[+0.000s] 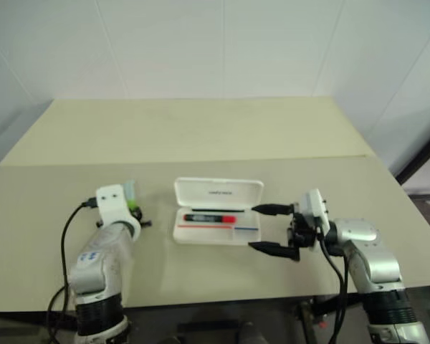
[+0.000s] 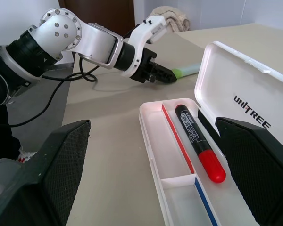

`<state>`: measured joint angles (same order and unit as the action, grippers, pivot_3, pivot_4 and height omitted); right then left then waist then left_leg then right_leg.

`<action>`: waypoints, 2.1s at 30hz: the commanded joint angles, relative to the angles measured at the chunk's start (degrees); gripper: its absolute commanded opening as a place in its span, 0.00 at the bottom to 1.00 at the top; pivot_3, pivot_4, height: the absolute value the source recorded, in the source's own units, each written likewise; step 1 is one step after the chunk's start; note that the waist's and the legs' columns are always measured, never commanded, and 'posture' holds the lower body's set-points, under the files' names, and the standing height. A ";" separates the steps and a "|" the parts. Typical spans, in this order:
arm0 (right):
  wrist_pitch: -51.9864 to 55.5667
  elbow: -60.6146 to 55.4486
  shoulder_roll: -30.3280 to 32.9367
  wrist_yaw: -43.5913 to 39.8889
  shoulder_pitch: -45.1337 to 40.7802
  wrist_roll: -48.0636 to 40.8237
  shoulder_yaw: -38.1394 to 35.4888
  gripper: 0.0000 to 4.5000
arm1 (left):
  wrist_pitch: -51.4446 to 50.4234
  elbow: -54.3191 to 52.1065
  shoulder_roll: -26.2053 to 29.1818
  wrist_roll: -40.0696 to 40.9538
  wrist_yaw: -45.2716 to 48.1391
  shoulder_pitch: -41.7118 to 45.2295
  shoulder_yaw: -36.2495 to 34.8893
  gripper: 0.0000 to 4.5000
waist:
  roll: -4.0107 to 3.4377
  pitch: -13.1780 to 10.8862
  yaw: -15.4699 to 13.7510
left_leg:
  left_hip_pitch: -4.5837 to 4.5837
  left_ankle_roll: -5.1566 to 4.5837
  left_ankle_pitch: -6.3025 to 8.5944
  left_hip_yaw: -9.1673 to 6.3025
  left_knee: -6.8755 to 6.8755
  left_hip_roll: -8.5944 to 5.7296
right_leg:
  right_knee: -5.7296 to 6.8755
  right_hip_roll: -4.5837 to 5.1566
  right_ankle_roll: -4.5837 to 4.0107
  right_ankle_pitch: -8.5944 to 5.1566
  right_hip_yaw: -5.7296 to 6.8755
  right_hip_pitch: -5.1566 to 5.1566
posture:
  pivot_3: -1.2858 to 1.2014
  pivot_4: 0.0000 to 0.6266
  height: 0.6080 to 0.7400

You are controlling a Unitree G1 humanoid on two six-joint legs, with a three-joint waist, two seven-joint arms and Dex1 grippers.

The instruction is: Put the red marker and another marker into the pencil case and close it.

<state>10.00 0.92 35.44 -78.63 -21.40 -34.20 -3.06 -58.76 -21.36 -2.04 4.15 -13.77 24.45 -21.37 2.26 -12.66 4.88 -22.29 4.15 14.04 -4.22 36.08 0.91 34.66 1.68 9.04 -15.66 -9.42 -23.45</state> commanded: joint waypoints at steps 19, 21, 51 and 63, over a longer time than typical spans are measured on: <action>0.67 -7.84 2.07 1.25 4.40 -3.07 -5.09 1.00 | 14.26 16.20 20.46 23.41 26.40 7.01 -11.44 0.24 | 0.00 0.00 -0.07 | -0.06 -0.03 0.03 0.00 -0.03 0.02 | -0.09 0.01 0.05 0.03 0.00 -0.02 | 0.52 0.24 1.00; 0.83 -8.44 2.08 1.62 5.16 -2.91 -5.01 1.00 | 18.78 17.70 23.51 24.15 33.24 6.67 -9.84 0.24 | 0.00 0.00 -0.09 | -0.06 -0.03 0.03 0.00 -0.03 0.03 | -0.06 0.00 0.05 0.03 0.01 -0.03 | 0.52 0.24 1.00; -5.46 0.15 7.85 -1.86 5.54 2.51 -6.69 1.00 | 51.29 22.93 42.83 19.10 92.07 3.58 20.40 0.24 | -0.02 -0.01 -0.05 | -0.01 -0.06 0.05 0.06 -0.07 0.09 | 0.05 0.01 -0.48 -0.23 -0.03 -0.06 | 0.52 0.24 1.00; -3.66 -9.16 7.19 3.40 11.70 0.70 -9.09 1.00 | 60.49 34.10 37.75 12.45 93.88 10.14 28.03 0.24 | -0.02 -0.01 0.03 | 0.02 -0.08 0.05 0.06 -0.02 0.08 | 0.28 0.00 -0.40 -0.22 -0.05 -0.08 | 0.52 0.24 1.00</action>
<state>6.24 -4.94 42.53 -76.42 -9.96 -31.95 -10.01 0.13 12.44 35.90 17.23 80.11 33.11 6.94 2.24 -12.67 4.91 -22.26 4.08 14.09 -4.16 36.06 0.99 35.00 1.68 8.73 -15.87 -9.46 -23.55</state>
